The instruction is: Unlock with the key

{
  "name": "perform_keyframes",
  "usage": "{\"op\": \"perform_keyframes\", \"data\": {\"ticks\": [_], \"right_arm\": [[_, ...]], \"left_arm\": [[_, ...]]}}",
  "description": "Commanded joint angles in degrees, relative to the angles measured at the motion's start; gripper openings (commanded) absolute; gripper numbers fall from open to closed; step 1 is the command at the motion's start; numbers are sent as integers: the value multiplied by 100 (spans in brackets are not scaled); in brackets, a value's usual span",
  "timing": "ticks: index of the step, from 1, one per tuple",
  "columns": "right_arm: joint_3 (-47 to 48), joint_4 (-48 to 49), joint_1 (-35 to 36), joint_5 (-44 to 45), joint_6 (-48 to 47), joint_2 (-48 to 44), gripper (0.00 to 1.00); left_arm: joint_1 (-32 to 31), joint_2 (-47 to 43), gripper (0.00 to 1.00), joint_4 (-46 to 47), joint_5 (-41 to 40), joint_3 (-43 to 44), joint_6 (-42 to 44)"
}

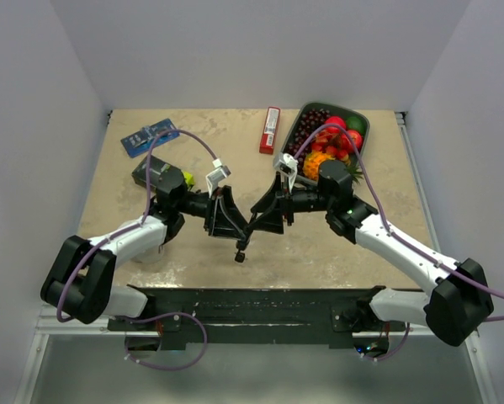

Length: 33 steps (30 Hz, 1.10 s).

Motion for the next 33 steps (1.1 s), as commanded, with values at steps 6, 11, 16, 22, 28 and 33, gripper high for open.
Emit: {"op": "perform_keyframes", "data": {"ticks": [6, 11, 16, 22, 28, 33], "right_arm": [[-105, 383, 9, -293, 296, -191, 54], [-158, 103, 17, 110, 270, -278, 38], [-78, -495, 0, 629, -29, -323, 24], [-87, -487, 0, 911, 15, -226, 7], [-26, -610, 18, 1332, 76, -15, 0], [27, -1048, 87, 2760, 147, 152, 0]], "left_arm": [[21, -171, 0, 949, -107, -65, -384], [47, -179, 0, 1055, -326, -118, -402], [82, -188, 0, 278, -625, -40, 106], [82, -215, 0, -1158, -1221, 242, 1144], [82, -259, 0, -2748, -2381, 620, 2128], [82, -311, 0, -3907, -3820, 865, 2454]]}}
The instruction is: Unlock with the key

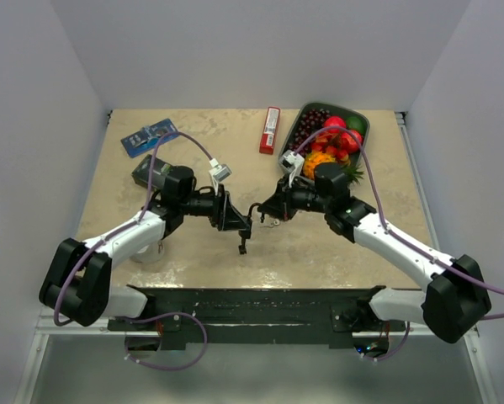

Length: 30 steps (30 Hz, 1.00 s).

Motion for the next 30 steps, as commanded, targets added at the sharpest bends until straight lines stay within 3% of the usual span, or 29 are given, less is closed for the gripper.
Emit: {"op": "perform_keyframes", "data": {"ticks": [1, 8, 15, 22, 30], "right_arm": [[160, -295, 239, 1092, 212, 117, 0], [221, -243, 1029, 2368, 713, 618, 0], [222, 476, 1452, 2334, 1372, 1180, 0], [371, 820, 1171, 2017, 1671, 2059, 0], [432, 830, 951, 2439, 1584, 2507, 0]], "left_arm": [[21, -230, 0, -1046, -1896, 538, 498], [21, -660, 0, -2672, -3417, 872, 490], [21, -1259, 0, -3798, -4060, 978, 463], [21, -284, 0, -3852, -4350, 1110, 692], [13, 788, 0, -3483, -4631, 1593, 762]]}}
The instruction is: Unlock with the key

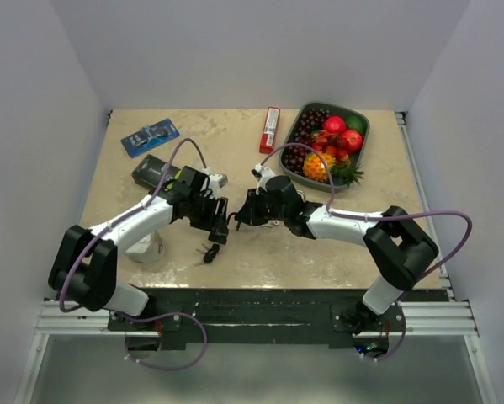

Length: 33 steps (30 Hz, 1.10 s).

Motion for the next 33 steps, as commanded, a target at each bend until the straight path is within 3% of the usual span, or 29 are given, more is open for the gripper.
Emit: {"op": "perform_keyframes", "data": {"ticks": [1, 8, 15, 22, 24, 25, 27, 33], "right_arm": [[146, -301, -109, 371, -213, 106, 0], [217, -485, -293, 1109, -547, 405, 0], [313, -407, -636, 1225, -688, 738, 0], [418, -266, -944, 1347, -881, 1142, 0], [498, -318, -979, 1357, -934, 1257, 0], [559, -319, -997, 1365, -969, 1310, 0], [603, -319, -1032, 1365, -987, 1433, 0], [656, -257, -1085, 1383, -926, 1556, 0]], "left_arm": [[179, 415, 0, 532, -773, 581, -62], [30, 1434, 0, 454, -1239, 1213, -141], [-278, 2216, 0, 357, -1722, 2013, -246], [-287, 2999, 1, 234, -1688, 2682, -308], [-287, 3070, 10, 225, -1609, 2831, -317], [-287, 3131, 21, 216, -1591, 2884, -308], [-287, 3140, 30, 216, -1530, 2963, -299], [-279, 3000, 73, 234, -1591, 2990, -264]]}}
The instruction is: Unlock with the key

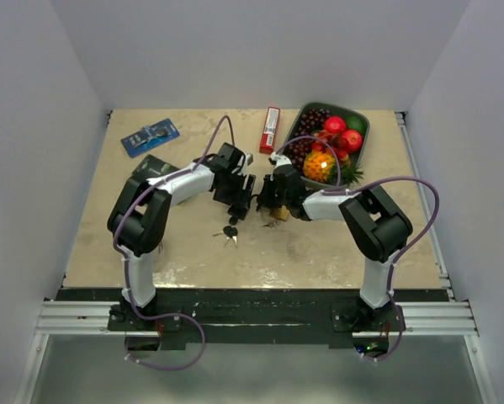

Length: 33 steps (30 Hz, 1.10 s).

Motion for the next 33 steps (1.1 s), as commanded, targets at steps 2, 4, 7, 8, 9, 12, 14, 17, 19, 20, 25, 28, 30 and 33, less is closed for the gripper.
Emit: {"op": "perform_keyframes", "data": {"ticks": [2, 4, 7, 8, 9, 12, 14, 17, 19, 20, 25, 28, 30, 33], "right_arm": [[60, -425, -71, 238, -289, 88, 0], [103, -425, -80, 247, -254, 131, 0], [174, -487, -97, 343, -228, 167, 0], [191, -513, -97, 369, -228, 175, 0], [200, -531, -106, 413, -237, 149, 0], [305, -645, -115, 475, -280, 132, 0], [350, -741, -124, 528, -289, 105, 1], [429, -794, -150, 563, -316, 70, 8], [481, -821, -141, 537, -325, 35, 16], [490, -838, -141, 537, -333, 17, 20], [473, -830, -141, 388, -351, -184, 46], [403, -786, -132, 159, -368, -378, 53], [315, -724, -132, 28, -377, -596, 55], [131, -601, -141, -183, -421, -974, 58]], "left_arm": [[181, -172, 99, 208, -616, 245, -120], [181, -329, 99, 260, -599, 245, -164], [181, -619, 99, 374, -564, 227, -155], [181, -716, 99, 444, -555, 201, -146], [181, -822, 99, 497, -572, 166, -112], [189, -1488, 99, 778, -791, -97, -102], [198, -1744, 99, 893, -1166, -282, -129], [268, -2210, 99, 990, -1389, -484, -173], [339, -2535, 99, 1103, -1398, -651, -173], [347, -2650, 99, 1139, -1459, -704, -164], [365, -3362, 99, 1236, -1828, -1012, -23], [391, -3783, 99, 1341, -2127, -1239, 38], [435, -4125, 99, 1455, -2286, -1407, 91], [540, -4556, 100, 1658, -2514, -1854, 135]]}}
